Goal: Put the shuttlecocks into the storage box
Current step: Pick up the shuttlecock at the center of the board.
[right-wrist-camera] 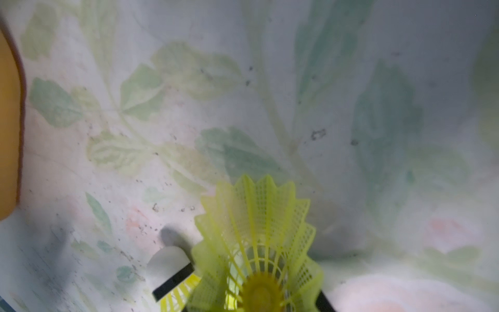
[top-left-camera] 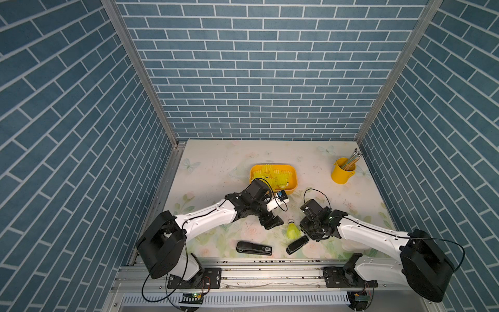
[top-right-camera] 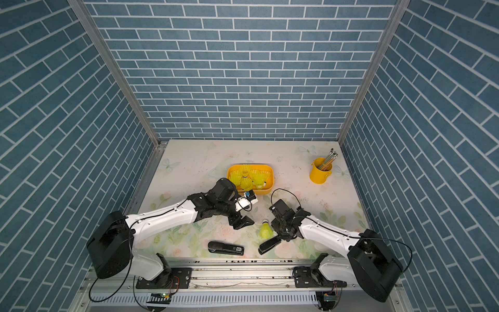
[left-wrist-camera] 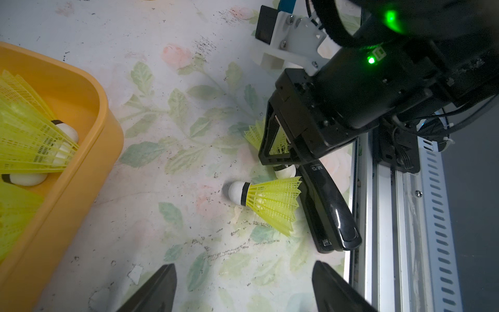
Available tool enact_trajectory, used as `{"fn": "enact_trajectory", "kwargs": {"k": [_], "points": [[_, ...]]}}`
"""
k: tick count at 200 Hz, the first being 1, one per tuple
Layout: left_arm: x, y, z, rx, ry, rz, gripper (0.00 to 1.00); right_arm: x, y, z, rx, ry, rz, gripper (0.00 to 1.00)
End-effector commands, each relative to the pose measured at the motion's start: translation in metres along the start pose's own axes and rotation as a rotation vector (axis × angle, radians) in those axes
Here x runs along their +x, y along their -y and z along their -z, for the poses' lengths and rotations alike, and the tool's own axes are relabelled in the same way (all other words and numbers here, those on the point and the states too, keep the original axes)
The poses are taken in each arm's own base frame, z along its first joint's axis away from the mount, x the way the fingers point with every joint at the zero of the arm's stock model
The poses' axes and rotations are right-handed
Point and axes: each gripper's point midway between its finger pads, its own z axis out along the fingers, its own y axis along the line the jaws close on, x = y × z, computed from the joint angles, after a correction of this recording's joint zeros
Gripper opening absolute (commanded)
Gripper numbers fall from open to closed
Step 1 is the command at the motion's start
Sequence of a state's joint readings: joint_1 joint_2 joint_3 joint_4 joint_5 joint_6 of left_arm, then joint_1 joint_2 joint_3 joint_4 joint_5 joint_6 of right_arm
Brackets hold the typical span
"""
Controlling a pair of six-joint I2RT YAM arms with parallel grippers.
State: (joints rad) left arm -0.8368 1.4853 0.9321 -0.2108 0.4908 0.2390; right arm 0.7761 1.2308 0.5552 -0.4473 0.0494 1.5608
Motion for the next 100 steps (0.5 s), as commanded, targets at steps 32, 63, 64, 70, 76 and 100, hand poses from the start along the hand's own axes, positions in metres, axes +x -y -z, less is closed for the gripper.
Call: {"fn": "enact_trajectory", "kwargs": {"k": [32,63,64,70,76,100], "points": [[0.005,0.0,-0.005,0.001,-0.013,0.018,0.85,-0.035,0.008,-0.002,0.046,0.076,0.044,0.35],[0.006,-0.002,-0.015,0.012,-0.024,0.064,0.83,-0.053,0.003,-0.002,0.064,0.099,0.099,0.46],[0.006,-0.002,-0.015,0.013,-0.025,0.066,0.83,-0.053,0.003,-0.002,0.065,0.099,0.101,0.46],[0.005,-0.002,-0.016,0.019,-0.018,0.073,0.83,-0.054,0.002,-0.002,0.069,0.1,0.111,0.51],[0.006,-0.002,-0.018,0.024,-0.016,0.082,0.83,-0.053,0.001,-0.001,0.068,0.093,0.118,0.54],[0.005,0.002,-0.019,0.035,-0.002,0.084,0.83,-0.039,0.009,-0.006,0.074,0.03,0.103,0.59]]}}
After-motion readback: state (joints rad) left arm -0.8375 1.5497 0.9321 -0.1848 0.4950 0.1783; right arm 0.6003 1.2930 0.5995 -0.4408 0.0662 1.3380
